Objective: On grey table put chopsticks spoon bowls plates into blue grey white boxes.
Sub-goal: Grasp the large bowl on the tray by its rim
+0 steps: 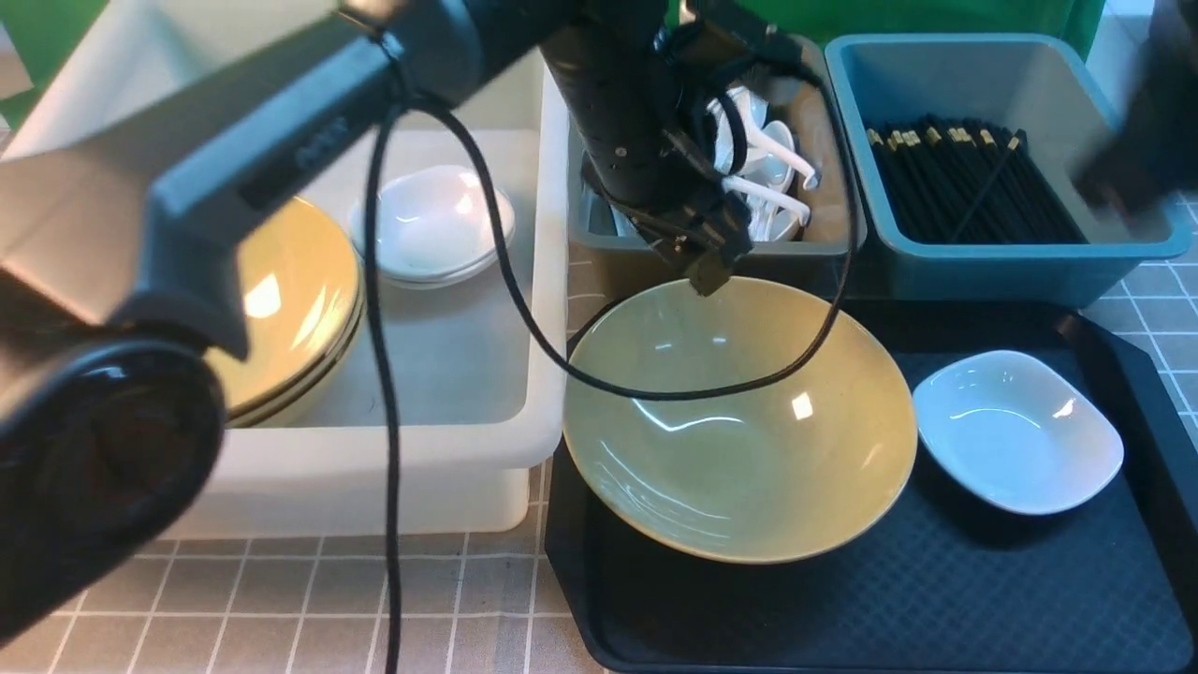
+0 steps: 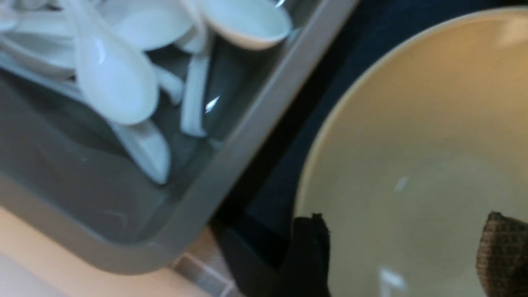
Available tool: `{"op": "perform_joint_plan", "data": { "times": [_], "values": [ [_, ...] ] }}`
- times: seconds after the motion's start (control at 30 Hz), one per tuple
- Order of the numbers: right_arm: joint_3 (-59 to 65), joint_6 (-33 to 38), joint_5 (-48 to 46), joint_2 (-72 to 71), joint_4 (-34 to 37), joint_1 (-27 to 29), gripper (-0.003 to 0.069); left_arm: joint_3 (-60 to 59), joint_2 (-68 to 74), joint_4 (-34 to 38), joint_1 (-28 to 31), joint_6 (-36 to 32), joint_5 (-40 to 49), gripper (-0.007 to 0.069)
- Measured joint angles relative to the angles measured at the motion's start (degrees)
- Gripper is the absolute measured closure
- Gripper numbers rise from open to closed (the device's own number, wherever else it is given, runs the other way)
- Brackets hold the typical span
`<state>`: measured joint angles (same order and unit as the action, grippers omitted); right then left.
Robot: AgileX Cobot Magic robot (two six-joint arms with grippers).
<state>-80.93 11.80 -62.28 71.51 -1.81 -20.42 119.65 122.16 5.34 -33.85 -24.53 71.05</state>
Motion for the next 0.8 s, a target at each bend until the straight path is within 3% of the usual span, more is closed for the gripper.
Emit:
{"op": "perform_joint_plan", "data": {
  "times": [0.23, 0.57, 0.67, 0.8],
  "values": [
    [17.77, -3.24, 12.16, -13.51, 0.11, 0.00, 0.0651, 0.09, 5.22, -4.26, 0.00, 0.00, 0.00, 0.0121],
    [20.18, -3.03, 12.47, -14.78, 0.11, 0.00, 0.0646, 0.09, 7.17, -6.42, 0.00, 1.57, -0.99, 0.0126],
    [20.18, -2.99, 12.67, -14.78, 0.11, 0.00, 0.0645, 0.09, 7.27, -4.87, 0.00, 1.89, -0.64, 0.0204],
    [20.18, -2.99, 13.12, -14.78, 0.11, 0.00, 0.0642, 0.12, 8.03, -1.59, 0.07, 2.23, -0.72, 0.0459]
  ]
}}
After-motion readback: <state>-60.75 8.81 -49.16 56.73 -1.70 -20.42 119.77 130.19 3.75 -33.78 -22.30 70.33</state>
